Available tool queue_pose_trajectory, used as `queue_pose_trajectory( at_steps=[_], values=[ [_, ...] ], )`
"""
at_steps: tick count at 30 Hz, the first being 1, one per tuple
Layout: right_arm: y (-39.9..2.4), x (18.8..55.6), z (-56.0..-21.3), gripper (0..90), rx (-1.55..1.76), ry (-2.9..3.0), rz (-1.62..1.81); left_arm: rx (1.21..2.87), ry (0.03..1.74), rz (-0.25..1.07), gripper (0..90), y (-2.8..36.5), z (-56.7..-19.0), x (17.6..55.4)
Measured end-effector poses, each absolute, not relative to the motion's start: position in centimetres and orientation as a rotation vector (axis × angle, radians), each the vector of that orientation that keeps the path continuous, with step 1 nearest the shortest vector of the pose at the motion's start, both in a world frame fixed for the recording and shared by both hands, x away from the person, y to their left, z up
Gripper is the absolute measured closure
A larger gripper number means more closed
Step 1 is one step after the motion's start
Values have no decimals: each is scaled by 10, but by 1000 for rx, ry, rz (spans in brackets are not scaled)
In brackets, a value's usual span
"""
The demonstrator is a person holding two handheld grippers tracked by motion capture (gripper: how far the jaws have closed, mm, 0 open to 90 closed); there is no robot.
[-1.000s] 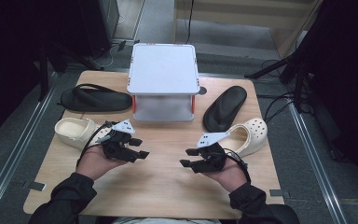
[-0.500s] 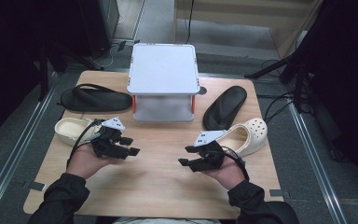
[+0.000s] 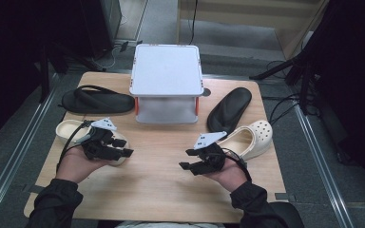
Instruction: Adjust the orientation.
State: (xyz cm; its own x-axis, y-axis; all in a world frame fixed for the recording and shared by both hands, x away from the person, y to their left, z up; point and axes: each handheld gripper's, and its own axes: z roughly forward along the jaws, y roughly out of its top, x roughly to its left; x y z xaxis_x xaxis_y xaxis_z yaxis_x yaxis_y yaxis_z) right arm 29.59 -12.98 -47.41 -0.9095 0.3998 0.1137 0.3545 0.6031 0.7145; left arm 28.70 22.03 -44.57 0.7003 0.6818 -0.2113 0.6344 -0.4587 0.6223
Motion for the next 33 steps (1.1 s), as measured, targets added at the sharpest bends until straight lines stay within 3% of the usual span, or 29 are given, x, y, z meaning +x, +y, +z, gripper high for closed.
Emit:
queue_pose_trajectory(
  at_steps=[26,33],
  values=[
    [-123,298,-476,464,632,2785,1194,2096,1193,178,494,300,-431,288],
    [-124,297,-476,464,628,2778,1195,2059,1249,149,508,320,-434,295]
  ],
)
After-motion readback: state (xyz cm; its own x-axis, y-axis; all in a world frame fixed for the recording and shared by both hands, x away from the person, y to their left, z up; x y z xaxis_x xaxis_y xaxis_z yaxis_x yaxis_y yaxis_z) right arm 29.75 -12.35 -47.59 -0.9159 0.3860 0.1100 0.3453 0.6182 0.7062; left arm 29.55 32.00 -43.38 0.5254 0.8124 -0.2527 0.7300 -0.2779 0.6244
